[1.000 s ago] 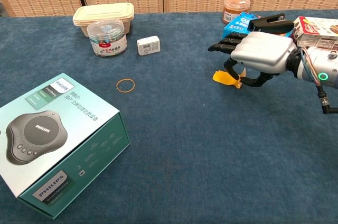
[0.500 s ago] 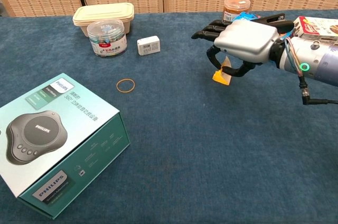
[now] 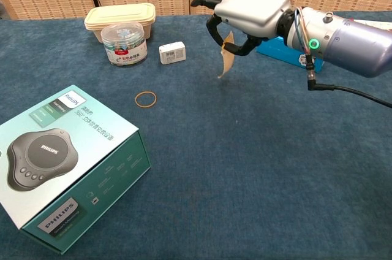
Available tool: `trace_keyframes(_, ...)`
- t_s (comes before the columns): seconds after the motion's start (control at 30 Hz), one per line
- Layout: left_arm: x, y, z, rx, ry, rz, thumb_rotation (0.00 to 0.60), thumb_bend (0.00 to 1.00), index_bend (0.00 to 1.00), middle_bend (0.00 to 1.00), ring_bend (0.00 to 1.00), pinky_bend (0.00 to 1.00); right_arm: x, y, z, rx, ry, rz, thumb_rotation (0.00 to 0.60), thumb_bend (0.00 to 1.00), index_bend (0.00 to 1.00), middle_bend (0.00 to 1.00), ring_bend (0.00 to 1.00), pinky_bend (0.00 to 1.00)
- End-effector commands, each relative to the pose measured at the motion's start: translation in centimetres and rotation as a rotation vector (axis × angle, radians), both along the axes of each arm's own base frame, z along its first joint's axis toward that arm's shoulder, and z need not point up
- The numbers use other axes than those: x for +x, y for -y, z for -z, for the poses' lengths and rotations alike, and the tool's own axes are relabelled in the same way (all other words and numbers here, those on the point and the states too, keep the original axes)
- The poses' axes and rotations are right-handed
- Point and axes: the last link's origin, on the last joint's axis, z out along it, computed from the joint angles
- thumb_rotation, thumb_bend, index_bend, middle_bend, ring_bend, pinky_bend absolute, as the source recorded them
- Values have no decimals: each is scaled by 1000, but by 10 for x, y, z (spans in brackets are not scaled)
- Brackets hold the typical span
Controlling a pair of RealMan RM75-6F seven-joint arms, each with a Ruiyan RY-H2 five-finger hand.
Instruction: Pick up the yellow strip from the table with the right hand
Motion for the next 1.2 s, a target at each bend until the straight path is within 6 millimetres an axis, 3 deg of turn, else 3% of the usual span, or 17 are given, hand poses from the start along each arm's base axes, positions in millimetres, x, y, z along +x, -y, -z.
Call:
trace_keyframes(0.03,0,0,0,-2,1,0,600,0,0,0,0,0,9,3,-7,-18,24,-5,600,530,614,54,0,0)
trace_keyframes(0.13,0,0,-1,-1,3,2,600,0,0,0,0,0,11,3,-18,-33,54,-9,600,530,613,54,0,0)
trace_keyframes(0.27,-2,0,-2,-5,8,0,600,0,0,0,0,0,-2,2,-44,-67,128,23,600,530,593,56,0,0)
trace_keyframes(0.37,-2,0,-1,-12,4,2,600,0,0,0,0,0,-14,-1,-60,-78,167,56,600,517,480,55,0,0)
trace_keyframes(0.4,-2,0,-1,-14,3,3,600,0,0,0,0,0,-17,-2,-64,-78,175,63,600,485,433,53,0,0)
trace_keyframes(0.5,-1,1,2,-26,-7,13,600,0,0,0,0,0,-34,-6,-83,-117,205,101,600,165,196,23,0,0)
trace_keyframes(0.57,0,2,3,-32,-12,18,600,0,0,0,0,0,-42,-10,-91,-131,221,126,600,35,83,4,0,0)
trace_keyframes(0.63,1,3,4,-36,-18,22,600,0,0,0,0,0,-49,-14,-99,-143,241,150,600,0,15,0,0,0)
trace_keyframes(1.0,-4,13,9,-55,-44,26,600,0,0,0,0,0,-99,-49,-159,-257,388,258,600,0,0,0,0,0)
trace_keyframes(1.07,-6,17,8,-51,-39,24,600,0,0,0,0,0,-119,-66,-175,-292,424,279,600,0,0,0,0,0)
trace_keyframes(1.2,-8,21,5,-44,-32,25,600,0,0,0,0,0,-148,-93,-186,-268,386,335,600,0,0,0,0,0)
